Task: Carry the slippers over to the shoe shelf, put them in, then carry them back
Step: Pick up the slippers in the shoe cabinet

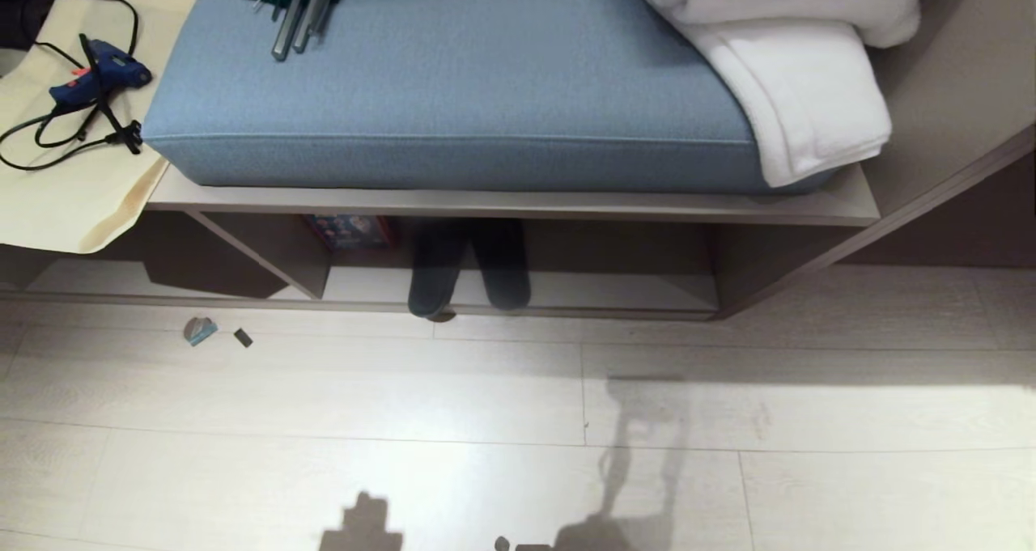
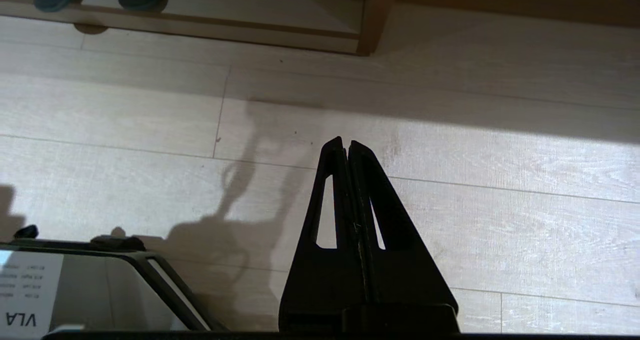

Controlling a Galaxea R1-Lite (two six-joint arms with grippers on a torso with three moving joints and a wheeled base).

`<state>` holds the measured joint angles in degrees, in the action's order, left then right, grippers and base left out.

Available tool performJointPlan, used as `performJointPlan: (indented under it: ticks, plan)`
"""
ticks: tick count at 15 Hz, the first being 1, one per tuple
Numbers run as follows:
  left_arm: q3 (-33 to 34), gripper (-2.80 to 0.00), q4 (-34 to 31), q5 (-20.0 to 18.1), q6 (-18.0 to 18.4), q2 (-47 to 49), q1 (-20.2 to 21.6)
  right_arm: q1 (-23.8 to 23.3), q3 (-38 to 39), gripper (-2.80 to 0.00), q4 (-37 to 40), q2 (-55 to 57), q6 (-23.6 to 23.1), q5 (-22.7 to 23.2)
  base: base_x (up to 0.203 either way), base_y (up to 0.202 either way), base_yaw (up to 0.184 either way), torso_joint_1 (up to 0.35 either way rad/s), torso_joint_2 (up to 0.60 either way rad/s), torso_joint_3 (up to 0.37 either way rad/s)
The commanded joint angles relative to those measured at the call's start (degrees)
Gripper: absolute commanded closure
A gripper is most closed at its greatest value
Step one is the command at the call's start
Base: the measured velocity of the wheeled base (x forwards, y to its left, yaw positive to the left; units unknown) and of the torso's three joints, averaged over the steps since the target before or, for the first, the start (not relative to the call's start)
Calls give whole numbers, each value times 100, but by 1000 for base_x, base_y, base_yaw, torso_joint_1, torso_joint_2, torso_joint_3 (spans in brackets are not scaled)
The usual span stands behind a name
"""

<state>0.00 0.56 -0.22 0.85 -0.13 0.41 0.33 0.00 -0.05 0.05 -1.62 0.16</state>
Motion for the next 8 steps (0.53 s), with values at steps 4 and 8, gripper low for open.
performJointPlan:
  ticks: [4, 8]
  plan:
    - [44, 0, 67, 13, -32, 13, 2, 2, 0, 0, -4, 4, -31, 11, 0, 0, 0, 3, 1, 199]
    - [44, 0, 67, 13, -47, 13, 2, 2, 0, 0, -4, 4, -40, 11, 0, 0, 0, 2, 2, 201]
